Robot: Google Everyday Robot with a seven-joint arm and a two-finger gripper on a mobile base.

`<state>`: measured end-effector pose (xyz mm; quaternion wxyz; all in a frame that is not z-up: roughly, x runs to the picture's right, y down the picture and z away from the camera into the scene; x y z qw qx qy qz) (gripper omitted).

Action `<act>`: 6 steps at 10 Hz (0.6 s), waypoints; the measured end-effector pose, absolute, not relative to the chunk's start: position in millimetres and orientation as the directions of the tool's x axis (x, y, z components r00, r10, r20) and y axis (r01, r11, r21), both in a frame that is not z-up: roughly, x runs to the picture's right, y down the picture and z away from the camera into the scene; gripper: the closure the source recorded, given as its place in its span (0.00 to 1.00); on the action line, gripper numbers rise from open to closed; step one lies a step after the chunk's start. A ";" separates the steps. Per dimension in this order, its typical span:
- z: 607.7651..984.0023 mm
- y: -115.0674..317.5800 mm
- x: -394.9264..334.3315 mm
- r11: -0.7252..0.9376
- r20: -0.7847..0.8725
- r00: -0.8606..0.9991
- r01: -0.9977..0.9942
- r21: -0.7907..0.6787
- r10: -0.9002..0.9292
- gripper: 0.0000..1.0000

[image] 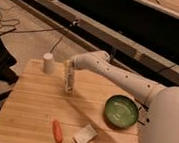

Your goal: Stand the bottle upright

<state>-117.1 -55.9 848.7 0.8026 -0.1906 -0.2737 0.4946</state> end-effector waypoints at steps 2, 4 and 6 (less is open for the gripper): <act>841.6 -61.7 -125.2 0.451 0.270 0.362 -0.684 -0.573 0.892 0.84; 836.4 -63.9 -132.7 0.462 0.282 0.366 -0.678 -0.572 0.887 0.99; 835.7 -61.5 -135.6 0.463 0.280 0.369 -0.674 -0.575 0.886 1.00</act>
